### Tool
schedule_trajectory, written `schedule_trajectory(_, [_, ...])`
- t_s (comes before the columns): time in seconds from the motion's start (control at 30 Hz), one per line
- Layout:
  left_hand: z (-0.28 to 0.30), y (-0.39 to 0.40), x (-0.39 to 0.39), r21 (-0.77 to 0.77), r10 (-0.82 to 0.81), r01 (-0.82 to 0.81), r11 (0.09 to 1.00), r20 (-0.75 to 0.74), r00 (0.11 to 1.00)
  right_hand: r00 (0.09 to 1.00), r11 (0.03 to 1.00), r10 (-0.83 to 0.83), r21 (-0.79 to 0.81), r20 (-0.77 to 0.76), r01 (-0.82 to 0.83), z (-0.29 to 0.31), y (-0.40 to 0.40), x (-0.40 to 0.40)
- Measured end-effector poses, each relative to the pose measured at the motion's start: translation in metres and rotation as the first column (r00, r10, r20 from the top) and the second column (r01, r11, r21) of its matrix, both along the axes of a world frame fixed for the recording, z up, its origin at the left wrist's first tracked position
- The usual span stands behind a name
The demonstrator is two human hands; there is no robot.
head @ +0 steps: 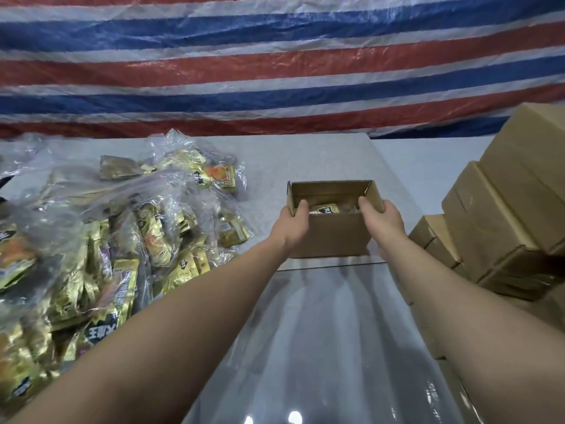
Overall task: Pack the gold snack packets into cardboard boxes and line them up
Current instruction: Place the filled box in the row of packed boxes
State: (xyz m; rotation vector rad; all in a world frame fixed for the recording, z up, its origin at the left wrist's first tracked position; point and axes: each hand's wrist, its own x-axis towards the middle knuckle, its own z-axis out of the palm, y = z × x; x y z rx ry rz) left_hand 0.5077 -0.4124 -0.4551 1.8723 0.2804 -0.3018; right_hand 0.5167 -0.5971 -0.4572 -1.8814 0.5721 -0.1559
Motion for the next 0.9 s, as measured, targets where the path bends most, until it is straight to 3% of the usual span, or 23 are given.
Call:
schedule_trajectory(0.2, [0.030, 0.011, -0.027, 0.021, -0.079, 0.081, 0.996, -0.087, 0.993, 0.991, 0.999, -0.044, 0.006, -0.130, 0.045, 0.007, 0.003, -0.017])
schedule_trajectory(0.37, [0.058, 0.051, -0.106, 0.080, -0.150, 0.146, 0.986, 0.043, 0.988, 0.984, 0.984, -0.163, -0.090, -0.077, 0.156, 0.026, 0.031, -0.085])
schedule_trajectory(0.47, [0.063, 0.103, -0.176, 0.114, -0.104, 0.090, 0.989, 0.120, 0.987, 0.999, 0.992, -0.045, -0.119, 0.002, 0.045, 0.027, 0.066, -0.155])
schedule_trajectory(0.67, [0.063, 0.224, -0.294, 0.169, 0.156, -0.166, 0.972, 0.074, 0.985, 0.976, 0.976, 0.203, -0.057, -0.082, -0.208, 0.040, 0.181, -0.267])
schedule_trajectory(0.77, [0.061, 0.266, -0.338, 0.131, 0.272, -0.273, 0.953, 0.029, 0.962, 0.935, 0.942, 0.334, -0.003, -0.117, -0.336, 0.051, 0.242, -0.305])
schedule_trajectory(0.9, [0.073, 0.303, -0.371, 0.031, 0.296, -0.296, 0.955, 0.019, 0.955, 0.859, 0.873, 0.487, 0.099, -0.155, -0.477, 0.070, 0.307, -0.344])
